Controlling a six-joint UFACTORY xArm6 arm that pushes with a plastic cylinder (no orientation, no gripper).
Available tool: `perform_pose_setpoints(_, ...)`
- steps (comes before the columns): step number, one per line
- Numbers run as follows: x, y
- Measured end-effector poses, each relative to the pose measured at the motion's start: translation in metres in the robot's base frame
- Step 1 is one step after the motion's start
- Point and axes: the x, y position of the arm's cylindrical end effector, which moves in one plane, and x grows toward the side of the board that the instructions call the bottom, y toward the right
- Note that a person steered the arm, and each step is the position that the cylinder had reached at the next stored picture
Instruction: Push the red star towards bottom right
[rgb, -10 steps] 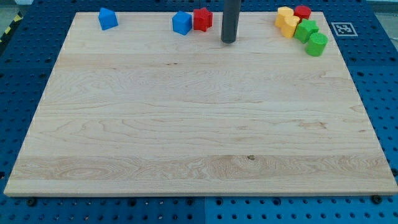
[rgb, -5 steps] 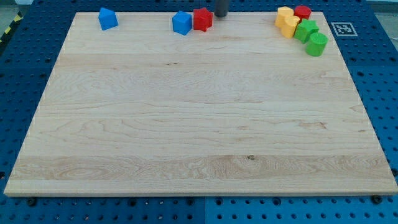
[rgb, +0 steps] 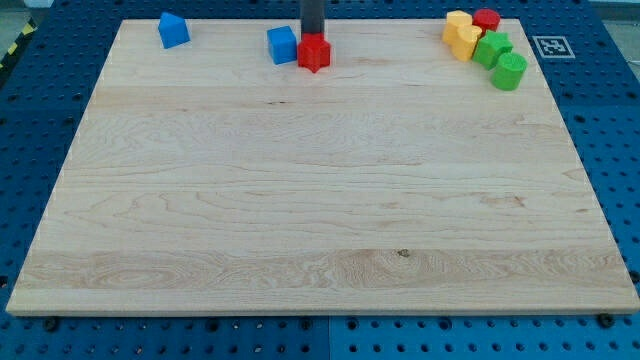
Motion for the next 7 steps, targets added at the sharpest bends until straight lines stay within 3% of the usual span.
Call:
perform_pose_setpoints(3,0.168,0.011)
perform_pose_setpoints(6,0.283,0.004)
perform_pose_setpoints(7,0.293,-0.017)
